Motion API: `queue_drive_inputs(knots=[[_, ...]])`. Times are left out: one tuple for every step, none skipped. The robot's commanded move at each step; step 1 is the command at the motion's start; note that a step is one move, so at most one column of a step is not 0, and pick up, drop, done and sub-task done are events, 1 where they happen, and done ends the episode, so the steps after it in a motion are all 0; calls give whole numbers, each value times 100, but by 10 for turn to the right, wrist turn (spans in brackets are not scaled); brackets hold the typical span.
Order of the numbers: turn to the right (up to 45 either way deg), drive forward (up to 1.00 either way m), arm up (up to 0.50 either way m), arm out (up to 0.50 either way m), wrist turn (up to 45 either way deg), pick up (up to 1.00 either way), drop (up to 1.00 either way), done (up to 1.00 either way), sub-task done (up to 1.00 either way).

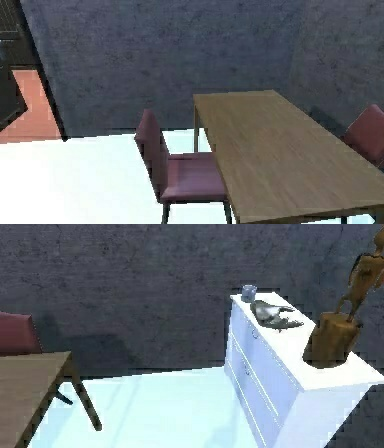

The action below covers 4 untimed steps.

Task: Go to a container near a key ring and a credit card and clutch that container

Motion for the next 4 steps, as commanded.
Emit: queue_drive_inputs(knots=[[450, 0, 0, 0, 0, 0, 0, 0, 0], [450, 0, 0, 0, 0, 0, 0, 0, 0], [60, 0, 0, 0, 0, 0, 0, 0, 0], [0, 60, 0, 0, 0, 0, 0, 0, 0]])
